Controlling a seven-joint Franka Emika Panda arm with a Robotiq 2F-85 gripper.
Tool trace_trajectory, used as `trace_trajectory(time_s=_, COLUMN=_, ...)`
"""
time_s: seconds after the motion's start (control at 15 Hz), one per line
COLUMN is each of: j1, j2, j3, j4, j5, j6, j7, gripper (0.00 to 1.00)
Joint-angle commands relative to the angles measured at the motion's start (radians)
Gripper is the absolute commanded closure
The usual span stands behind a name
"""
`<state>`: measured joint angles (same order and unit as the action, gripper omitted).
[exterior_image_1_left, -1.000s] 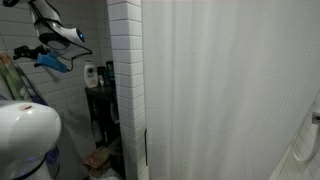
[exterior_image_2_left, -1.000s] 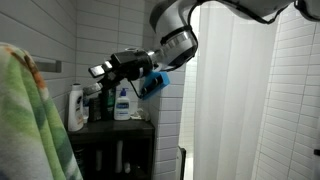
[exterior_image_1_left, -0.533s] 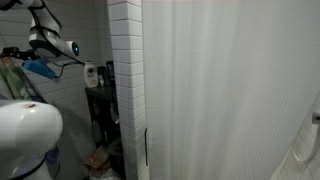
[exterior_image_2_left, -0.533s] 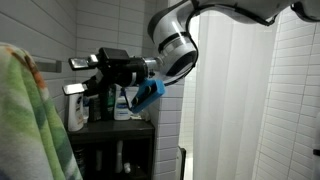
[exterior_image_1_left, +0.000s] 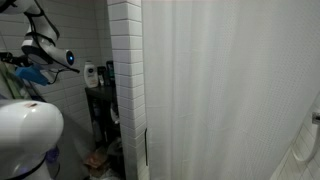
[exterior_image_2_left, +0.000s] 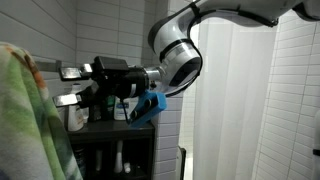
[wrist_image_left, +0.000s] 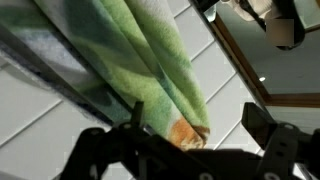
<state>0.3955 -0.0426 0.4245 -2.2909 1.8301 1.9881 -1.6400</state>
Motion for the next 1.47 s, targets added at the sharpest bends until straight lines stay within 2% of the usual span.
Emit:
trace_trajectory(time_s=0.0, j1=0.021, j2=-0.026, j3=0.018, j4=-0.028, j5=0.037, j6=0.077, j7=-0.056, gripper=0.00)
trace_trajectory(time_s=0.53, j1=0.053, j2=0.001, j3=0.059, j4=0.025, j5=0.014, j6=0.314, j7=-0.210, gripper=0.00)
trace_trajectory(time_s=1.4, j1=0.091, j2=0.058, j3=0.095, j4=0.097, j5=0.005, j6=0.458, j7=-0.280, gripper=0.00)
